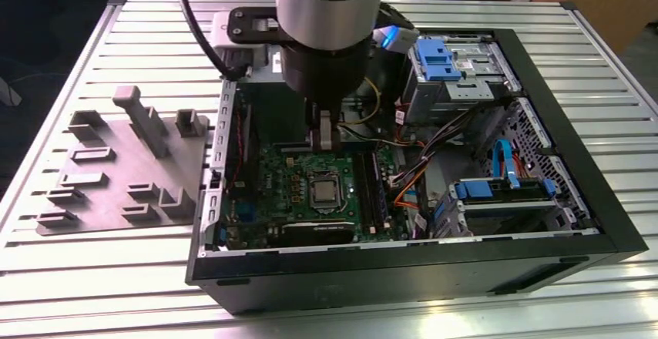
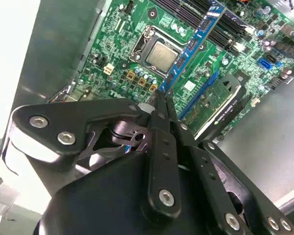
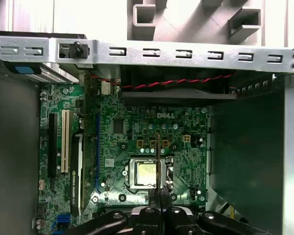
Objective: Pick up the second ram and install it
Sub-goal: 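Pick up the second ram and move it above second insertion slot, then insert the second ram into the second slot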
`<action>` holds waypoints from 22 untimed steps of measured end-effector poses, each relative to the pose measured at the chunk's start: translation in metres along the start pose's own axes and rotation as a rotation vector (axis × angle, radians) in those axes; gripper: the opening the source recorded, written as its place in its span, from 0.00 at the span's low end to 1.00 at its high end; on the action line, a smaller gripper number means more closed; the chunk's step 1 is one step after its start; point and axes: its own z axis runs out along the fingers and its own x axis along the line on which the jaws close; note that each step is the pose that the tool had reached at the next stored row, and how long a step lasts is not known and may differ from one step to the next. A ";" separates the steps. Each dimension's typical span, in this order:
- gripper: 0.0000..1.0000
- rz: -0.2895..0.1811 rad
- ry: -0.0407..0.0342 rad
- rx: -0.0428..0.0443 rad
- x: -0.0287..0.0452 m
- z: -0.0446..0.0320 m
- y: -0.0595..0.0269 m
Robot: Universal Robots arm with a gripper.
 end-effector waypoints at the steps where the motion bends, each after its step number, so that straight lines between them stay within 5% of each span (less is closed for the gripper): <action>1: 0.12 0.000 0.0000 -0.0002 0.0002 0.0018 0.0000; 4: 0.12 0.000 0.0002 -0.0006 0.0005 0.0027 -0.0001; 7: 0.12 0.000 0.0001 -0.0006 -0.0003 -0.0074 0.0001; 22: 0.12 0.000 -0.0015 -0.0005 -0.0003 -0.0074 0.0001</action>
